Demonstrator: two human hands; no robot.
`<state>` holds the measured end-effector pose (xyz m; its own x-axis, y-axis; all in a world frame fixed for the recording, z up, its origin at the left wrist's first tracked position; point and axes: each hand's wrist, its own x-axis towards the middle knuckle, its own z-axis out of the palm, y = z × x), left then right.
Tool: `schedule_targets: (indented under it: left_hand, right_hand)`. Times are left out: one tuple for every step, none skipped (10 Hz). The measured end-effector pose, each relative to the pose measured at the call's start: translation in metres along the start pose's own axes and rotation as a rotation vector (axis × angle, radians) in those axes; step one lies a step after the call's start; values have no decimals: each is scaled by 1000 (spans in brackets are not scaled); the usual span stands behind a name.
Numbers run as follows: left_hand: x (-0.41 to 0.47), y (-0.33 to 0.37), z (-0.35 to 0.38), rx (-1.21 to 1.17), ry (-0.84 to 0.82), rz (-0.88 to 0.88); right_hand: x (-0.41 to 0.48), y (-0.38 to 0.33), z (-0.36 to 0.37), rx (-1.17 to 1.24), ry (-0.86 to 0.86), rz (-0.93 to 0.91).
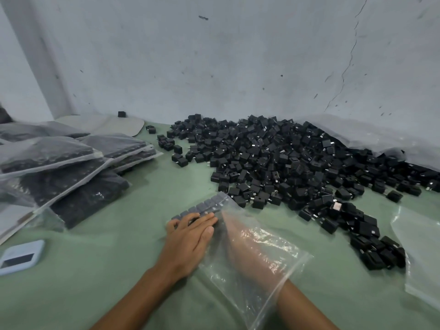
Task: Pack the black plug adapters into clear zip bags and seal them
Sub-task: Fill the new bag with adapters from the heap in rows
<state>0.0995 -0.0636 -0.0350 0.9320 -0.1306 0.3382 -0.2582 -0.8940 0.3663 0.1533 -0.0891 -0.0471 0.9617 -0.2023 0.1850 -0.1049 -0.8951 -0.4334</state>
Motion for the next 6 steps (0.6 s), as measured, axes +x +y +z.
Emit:
schedule_targets:
  left_hand:
    - [0, -1, 1, 8, -6, 3]
    - [0, -1, 0, 5, 0, 6]
    - [0, 0, -1, 5, 2, 9]
    - [0, 1, -2, 7, -5, 5]
    - [0, 2, -3, 14, -6, 4]
    - [0, 3, -2, 18, -2, -8]
  right_hand:
    - [-1, 1, -9, 42, -55, -5]
    - [31, 69, -56, 100, -164, -123]
    - [14, 106, -85, 95, -210, -322]
    - [14, 112, -75, 243, -133, -406]
    - [13, 114, -74, 397, -141, -347]
    - [16, 115, -76, 359, -147, -328]
